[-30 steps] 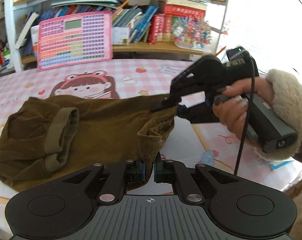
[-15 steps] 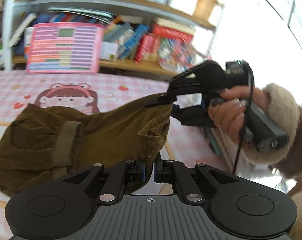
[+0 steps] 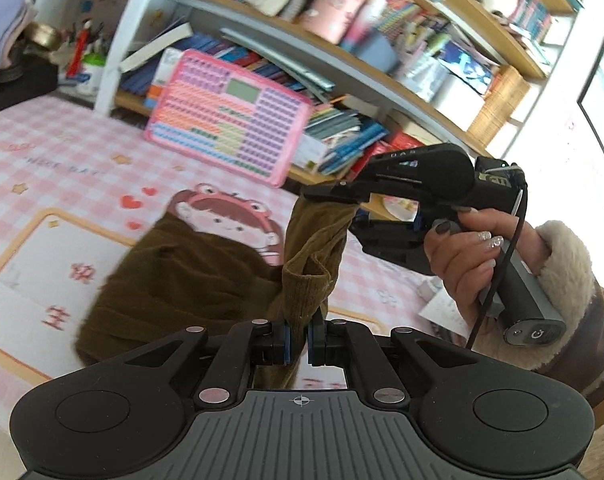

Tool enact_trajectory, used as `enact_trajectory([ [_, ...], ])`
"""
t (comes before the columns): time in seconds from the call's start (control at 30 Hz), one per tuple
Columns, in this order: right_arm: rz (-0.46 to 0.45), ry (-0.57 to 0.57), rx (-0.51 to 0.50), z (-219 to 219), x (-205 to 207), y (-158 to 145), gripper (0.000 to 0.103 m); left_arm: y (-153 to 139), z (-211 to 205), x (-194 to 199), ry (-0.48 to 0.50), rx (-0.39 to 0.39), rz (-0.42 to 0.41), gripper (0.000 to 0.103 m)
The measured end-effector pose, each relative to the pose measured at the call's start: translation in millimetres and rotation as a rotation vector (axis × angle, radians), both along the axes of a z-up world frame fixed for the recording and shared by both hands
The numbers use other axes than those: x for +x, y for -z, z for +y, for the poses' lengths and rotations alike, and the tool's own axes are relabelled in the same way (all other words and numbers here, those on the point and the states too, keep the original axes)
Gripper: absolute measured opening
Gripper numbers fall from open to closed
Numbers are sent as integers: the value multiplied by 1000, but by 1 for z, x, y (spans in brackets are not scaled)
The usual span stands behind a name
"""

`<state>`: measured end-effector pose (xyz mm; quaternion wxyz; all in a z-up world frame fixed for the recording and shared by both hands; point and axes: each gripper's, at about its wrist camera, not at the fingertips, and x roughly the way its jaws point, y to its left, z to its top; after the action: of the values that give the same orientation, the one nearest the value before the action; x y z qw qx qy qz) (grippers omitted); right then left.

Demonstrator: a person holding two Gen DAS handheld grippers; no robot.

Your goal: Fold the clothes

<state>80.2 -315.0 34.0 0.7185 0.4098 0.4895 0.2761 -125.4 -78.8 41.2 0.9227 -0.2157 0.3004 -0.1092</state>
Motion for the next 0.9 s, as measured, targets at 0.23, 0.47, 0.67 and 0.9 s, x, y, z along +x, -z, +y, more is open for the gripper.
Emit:
enact_trajectory([
  [0.23, 13, 33, -116, 70, 14, 13, 11, 20, 64, 15, -8, -18, 89, 6],
  [0.47, 24, 116, -181, 101, 15, 27, 50, 44, 116, 34, -13, 18, 206, 16],
  [0.67, -50, 208, -181, 70, -17, 15, 51, 45, 144, 53, 28, 13, 176, 33],
  [0.9, -89, 213, -405, 45, -83, 30, 52, 42, 137, 99, 150, -54, 130, 62],
])
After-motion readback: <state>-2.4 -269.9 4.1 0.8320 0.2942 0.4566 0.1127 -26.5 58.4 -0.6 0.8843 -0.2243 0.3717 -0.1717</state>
